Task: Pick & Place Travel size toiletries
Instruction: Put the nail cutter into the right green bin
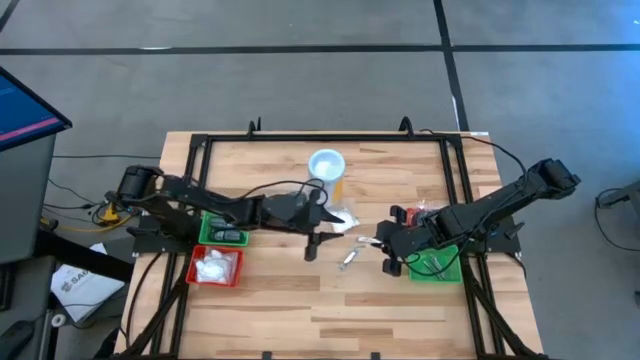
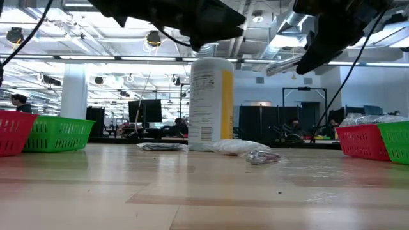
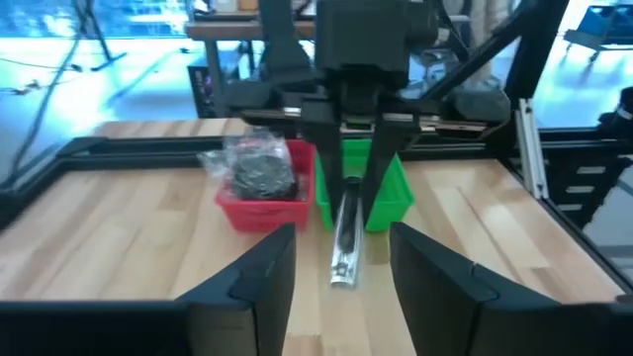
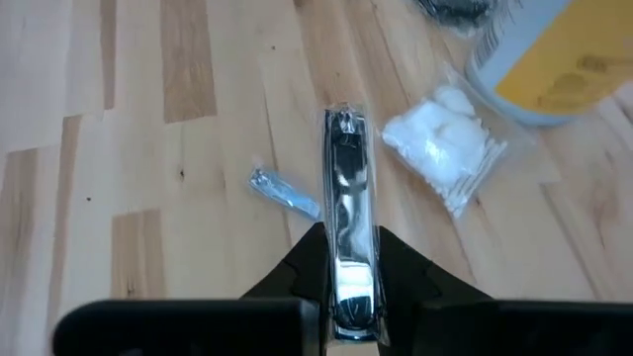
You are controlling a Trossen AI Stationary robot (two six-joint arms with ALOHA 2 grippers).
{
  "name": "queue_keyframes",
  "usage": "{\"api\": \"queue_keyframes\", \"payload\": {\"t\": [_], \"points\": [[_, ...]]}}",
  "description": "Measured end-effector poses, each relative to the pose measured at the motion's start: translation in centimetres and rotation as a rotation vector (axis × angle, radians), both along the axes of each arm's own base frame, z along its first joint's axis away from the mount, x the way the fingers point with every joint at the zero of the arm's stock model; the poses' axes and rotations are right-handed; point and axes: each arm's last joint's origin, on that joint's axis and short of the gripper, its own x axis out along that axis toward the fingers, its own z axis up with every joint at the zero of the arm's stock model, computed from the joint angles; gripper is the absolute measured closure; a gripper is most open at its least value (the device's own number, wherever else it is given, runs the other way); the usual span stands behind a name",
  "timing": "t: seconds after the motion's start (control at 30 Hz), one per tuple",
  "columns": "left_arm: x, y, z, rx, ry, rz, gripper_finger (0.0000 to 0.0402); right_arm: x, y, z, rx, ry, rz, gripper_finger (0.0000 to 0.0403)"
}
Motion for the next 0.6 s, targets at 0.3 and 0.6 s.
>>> {"api": "queue_keyframes", "payload": {"t": [0.3,0.6], "points": [[-2.8,0.3,-0.8,-0.006,0.023,0.016,0.0249,-1.1,-0.2,-0.4,0.042,0.099,-0.103,0.0367],[-3.2,0.4,-1.8,-0.010,0.055,0.017,0.0247,-3.3,1.4,0.3,0.095,0.235,-0.204,0.0367]]}}
